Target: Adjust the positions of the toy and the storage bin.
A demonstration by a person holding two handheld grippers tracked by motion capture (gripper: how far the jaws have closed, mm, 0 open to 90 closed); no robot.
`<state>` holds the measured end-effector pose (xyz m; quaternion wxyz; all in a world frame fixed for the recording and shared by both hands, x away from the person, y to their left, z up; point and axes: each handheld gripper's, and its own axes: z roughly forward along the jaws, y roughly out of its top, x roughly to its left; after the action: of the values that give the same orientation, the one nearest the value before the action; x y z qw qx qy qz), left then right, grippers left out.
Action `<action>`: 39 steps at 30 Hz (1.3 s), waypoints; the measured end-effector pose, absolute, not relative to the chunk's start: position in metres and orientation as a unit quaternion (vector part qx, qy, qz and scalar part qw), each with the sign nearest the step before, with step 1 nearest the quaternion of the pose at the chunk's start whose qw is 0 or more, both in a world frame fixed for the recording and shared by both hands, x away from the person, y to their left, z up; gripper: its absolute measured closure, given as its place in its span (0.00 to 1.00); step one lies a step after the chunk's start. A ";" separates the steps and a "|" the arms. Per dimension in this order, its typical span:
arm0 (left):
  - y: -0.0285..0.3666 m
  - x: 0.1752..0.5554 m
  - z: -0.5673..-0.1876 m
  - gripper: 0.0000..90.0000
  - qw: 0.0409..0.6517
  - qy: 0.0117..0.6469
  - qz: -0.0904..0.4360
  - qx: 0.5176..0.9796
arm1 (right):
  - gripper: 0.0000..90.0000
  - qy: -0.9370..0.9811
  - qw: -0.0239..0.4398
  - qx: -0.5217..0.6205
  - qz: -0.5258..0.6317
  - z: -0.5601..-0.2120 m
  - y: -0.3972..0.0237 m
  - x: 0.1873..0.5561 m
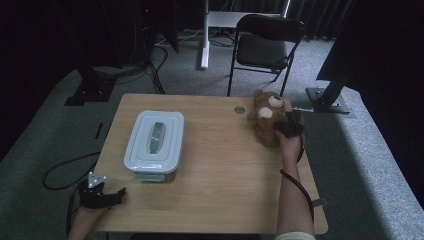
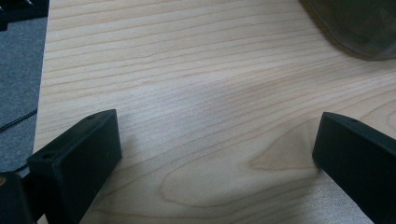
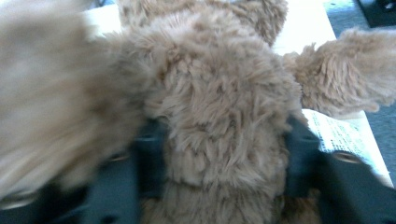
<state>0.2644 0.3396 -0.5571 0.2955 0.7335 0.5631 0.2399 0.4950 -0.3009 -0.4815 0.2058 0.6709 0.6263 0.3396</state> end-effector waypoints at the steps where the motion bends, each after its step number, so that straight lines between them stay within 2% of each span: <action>1: 0.340 0.265 -0.557 0.02 0.296 0.563 0.240 0.733 | 0.34 0.629 0.202 0.668 0.343 -0.479 -0.301 0.494; 5: 0.340 0.266 -0.557 0.02 0.297 0.562 0.239 0.734 | 0.15 0.631 0.193 0.654 0.369 -0.468 -0.306 0.483; 9: 0.342 0.269 -0.550 0.02 0.305 0.564 0.247 0.726 | 0.15 0.626 0.213 0.641 0.389 -0.450 -0.303 0.468; 19: 0.342 0.295 -0.532 0.02 0.313 0.558 0.264 0.722 | 0.15 0.655 0.195 0.576 0.449 -0.420 -0.255 0.446; 25: 0.341 0.315 -0.529 0.02 0.312 0.558 0.260 0.724 | 0.15 0.688 0.175 0.535 0.459 -0.430 -0.214 0.443; 39: 0.339 0.350 -0.530 0.02 0.329 0.552 0.255 0.722 | 0.15 0.743 0.140 0.487 0.438 -0.484 -0.129 0.447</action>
<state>0.3500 0.3391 -0.5298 0.3288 0.7223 0.5524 0.2548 0.4471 -0.1288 -0.4839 0.1400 0.4869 0.7427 0.4379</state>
